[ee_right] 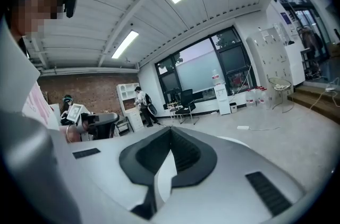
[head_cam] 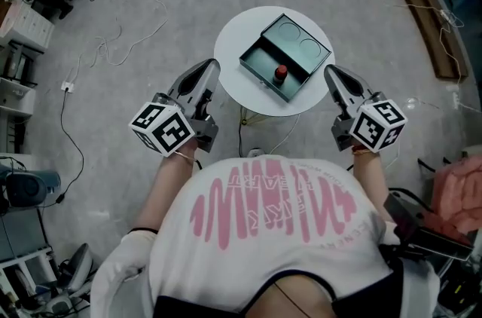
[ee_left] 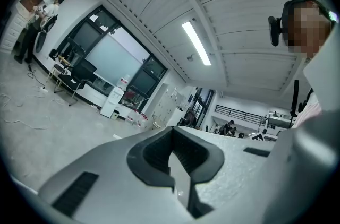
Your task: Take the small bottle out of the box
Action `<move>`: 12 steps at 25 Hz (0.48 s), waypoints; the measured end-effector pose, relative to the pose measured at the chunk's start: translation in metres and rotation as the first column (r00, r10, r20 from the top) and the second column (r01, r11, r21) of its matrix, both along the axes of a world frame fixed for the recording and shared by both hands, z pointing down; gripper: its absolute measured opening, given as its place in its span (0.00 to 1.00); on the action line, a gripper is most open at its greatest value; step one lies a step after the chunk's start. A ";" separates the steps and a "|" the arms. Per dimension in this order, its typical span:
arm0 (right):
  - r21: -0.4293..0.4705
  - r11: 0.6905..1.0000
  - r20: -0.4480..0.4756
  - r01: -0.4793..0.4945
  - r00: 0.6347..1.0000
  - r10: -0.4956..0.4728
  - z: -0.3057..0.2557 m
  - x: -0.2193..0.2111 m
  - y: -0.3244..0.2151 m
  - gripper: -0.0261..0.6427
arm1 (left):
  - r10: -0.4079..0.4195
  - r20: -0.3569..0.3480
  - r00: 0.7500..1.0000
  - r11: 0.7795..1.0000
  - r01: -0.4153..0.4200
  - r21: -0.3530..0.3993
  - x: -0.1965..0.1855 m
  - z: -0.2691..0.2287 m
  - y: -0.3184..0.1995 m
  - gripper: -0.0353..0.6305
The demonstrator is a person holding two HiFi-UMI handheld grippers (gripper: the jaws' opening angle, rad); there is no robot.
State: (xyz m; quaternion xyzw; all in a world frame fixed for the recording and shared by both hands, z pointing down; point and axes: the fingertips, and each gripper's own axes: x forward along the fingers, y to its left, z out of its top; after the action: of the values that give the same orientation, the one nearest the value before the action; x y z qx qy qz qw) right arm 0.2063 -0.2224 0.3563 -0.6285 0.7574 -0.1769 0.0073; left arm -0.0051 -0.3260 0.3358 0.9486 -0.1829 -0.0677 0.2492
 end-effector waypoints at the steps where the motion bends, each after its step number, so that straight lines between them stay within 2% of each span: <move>1: 0.006 1.000 0.001 -0.009 1.000 0.009 -0.002 0.003 -0.008 0.04 | 0.003 -0.004 1.000 1.000 -0.003 0.006 0.001 -0.003 -0.009 0.06; 6: 0.017 0.999 0.039 -0.045 0.998 0.044 0.000 0.013 -0.041 0.04 | 0.014 0.012 1.000 1.000 -0.014 0.013 0.008 0.005 -0.043 0.06; 12: 0.013 0.998 0.078 -0.066 0.995 0.064 0.017 0.024 -0.067 0.04 | 0.048 0.070 0.996 0.999 -0.047 -0.007 0.026 0.031 -0.064 0.06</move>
State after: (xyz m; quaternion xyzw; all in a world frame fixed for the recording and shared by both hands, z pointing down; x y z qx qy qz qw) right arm 0.2298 -0.2892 0.3731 -0.6454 0.7371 -0.1949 0.0475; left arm 0.0206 -0.3897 0.3665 0.9538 -0.1692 -0.0278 0.2467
